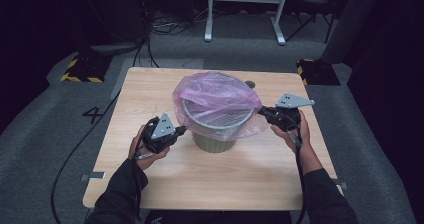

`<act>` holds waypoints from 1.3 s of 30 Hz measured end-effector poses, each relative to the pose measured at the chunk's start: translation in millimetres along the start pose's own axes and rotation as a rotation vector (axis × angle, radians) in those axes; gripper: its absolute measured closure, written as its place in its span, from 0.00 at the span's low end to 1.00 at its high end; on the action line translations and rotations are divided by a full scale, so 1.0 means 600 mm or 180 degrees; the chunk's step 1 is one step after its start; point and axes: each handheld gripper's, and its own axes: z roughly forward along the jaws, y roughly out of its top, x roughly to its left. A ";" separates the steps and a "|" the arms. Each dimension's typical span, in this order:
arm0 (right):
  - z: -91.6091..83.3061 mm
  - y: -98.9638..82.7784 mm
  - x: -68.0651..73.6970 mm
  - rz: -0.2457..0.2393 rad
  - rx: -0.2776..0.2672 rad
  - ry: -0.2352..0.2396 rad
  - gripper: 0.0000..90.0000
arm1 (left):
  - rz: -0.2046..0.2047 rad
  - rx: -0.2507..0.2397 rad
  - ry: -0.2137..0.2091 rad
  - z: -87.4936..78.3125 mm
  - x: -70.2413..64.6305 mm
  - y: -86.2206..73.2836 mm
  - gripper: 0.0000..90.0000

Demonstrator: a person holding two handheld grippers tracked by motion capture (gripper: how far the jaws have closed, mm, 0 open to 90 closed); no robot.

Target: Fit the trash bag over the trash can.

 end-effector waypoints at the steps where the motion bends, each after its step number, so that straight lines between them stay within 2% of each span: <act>1: 0.000 -0.001 0.000 0.0000 -0.0001 0.0005 0.99 | 0.0020 0.0046 0.0000 0.005 -0.002 -0.003 1.00; 4: -0.001 -0.005 0.000 -0.0008 0.0001 0.0006 0.98 | 0.0028 0.0121 -0.0037 0.014 -0.004 -0.011 1.00; 7: -0.008 -0.005 0.000 -0.0005 -0.0042 0.0001 0.96 | 0.0098 0.0253 -0.0030 0.018 -0.008 -0.016 1.00; 10: -0.019 -0.003 0.001 -0.0012 -0.0105 -0.0015 0.93 | 0.0080 0.0282 0.0007 0.015 -0.008 -0.022 0.99; 12: -0.024 -0.001 0.001 -0.0034 -0.0133 -0.0027 0.91 | 0.0019 0.0257 0.0020 0.008 -0.004 -0.026 0.91; 13: -0.026 0.000 0.002 -0.0034 -0.0138 -0.0030 0.90 | -0.0036 0.0233 0.0047 0.003 -0.002 -0.028 0.83; 14: -0.029 0.001 0.003 -0.0040 -0.0169 -0.0014 0.87 | -0.0111 0.0191 0.0050 -0.004 0.001 -0.031 0.74; 15: -0.031 0.002 0.003 -0.0047 -0.0203 -0.0002 0.84 | -0.0171 0.0117 0.0049 -0.015 0.004 -0.034 0.71; 17: -0.037 0.006 0.005 -0.0082 -0.0227 -0.0059 0.75 | -0.0278 0.0023 0.0113 -0.032 0.007 -0.037 0.54; 19: -0.041 0.008 0.005 -0.0088 -0.0261 -0.0039 0.66 | -0.0335 -0.0035 0.0167 -0.047 0.010 -0.036 0.42; 22: -0.049 0.013 0.009 -0.0130 -0.0296 0.0014 0.55 | -0.0414 -0.0248 0.0238 -0.077 0.016 -0.027 0.25; 26: -0.058 0.019 0.014 -0.0188 -0.0322 0.0075 0.41 | -0.0411 -0.0552 0.0209 -0.114 0.029 0.006 0.19; 29: -0.064 0.025 0.015 -0.0211 -0.0391 0.0129 0.35 | -0.0420 -0.0684 0.0193 -0.125 0.044 0.040 0.19; 32: -0.068 0.030 0.014 -0.0233 -0.0469 0.0220 0.37 | -0.0421 -0.0702 0.0178 -0.120 0.057 0.067 0.19; 35: -0.071 0.034 0.013 -0.0291 -0.0551 0.0224 0.55 | -0.0378 -0.0615 0.0187 -0.102 0.070 0.092 0.21; 37: -0.073 0.036 0.011 -0.0283 -0.0592 0.0333 0.75 | -0.0359 -0.0497 0.0272 -0.087 0.081 0.107 0.22; 38: -0.073 0.036 0.011 -0.0272 -0.0608 0.0365 0.79 | -0.0377 -0.0511 0.0254 -0.083 0.086 0.110 0.22; 39: -0.073 0.037 0.010 -0.0271 -0.0602 0.0366 0.80 | -0.0415 -0.0513 0.0217 -0.078 0.091 0.114 0.24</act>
